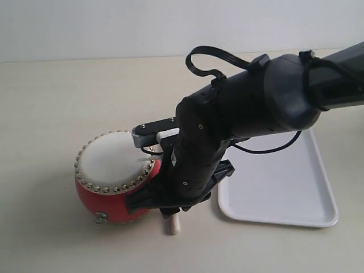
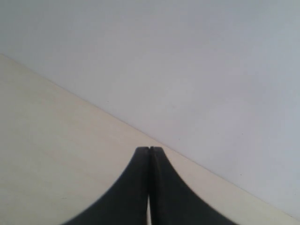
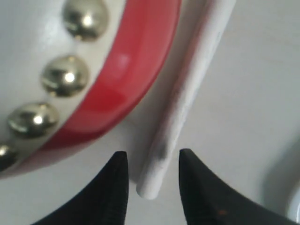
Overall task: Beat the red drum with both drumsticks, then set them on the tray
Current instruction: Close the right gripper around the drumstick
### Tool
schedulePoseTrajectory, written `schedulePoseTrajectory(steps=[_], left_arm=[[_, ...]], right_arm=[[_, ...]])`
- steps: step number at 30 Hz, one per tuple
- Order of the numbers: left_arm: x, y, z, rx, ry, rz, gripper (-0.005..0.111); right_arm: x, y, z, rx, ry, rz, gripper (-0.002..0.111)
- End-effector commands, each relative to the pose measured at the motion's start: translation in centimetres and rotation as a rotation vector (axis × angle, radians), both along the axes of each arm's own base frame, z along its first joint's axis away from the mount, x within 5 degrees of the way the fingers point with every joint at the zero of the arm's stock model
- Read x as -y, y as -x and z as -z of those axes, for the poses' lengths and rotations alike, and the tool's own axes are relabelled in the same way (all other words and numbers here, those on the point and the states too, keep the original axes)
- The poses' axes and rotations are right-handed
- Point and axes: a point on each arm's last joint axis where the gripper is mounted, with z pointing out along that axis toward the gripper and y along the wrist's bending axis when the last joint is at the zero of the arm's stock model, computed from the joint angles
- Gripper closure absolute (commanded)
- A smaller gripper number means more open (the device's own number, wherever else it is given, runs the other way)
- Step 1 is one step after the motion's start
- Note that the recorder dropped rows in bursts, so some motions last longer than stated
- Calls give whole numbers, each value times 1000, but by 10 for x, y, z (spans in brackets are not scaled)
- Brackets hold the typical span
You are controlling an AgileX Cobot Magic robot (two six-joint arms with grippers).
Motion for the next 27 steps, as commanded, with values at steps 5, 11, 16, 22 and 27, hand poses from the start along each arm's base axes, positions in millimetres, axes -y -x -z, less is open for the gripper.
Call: schedulePoseTrajectory(steps=[5, 11, 16, 22, 27], left_arm=[[0, 0, 1, -3, 9, 1, 107], [0, 0, 1, -3, 9, 1, 107], [0, 0, 1, -3, 9, 1, 107], [0, 0, 1, -5, 9, 1, 107], [0, 0, 1, -5, 9, 1, 107]], right_arm=[[-2, -3, 2, 20, -9, 49, 72], [-2, 13, 13, 29, -29, 71, 72], [-4, 16, 15, 42, -48, 70, 72], [-3, 14, 15, 66, -29, 78, 72], [-2, 13, 15, 66, -25, 106, 72]])
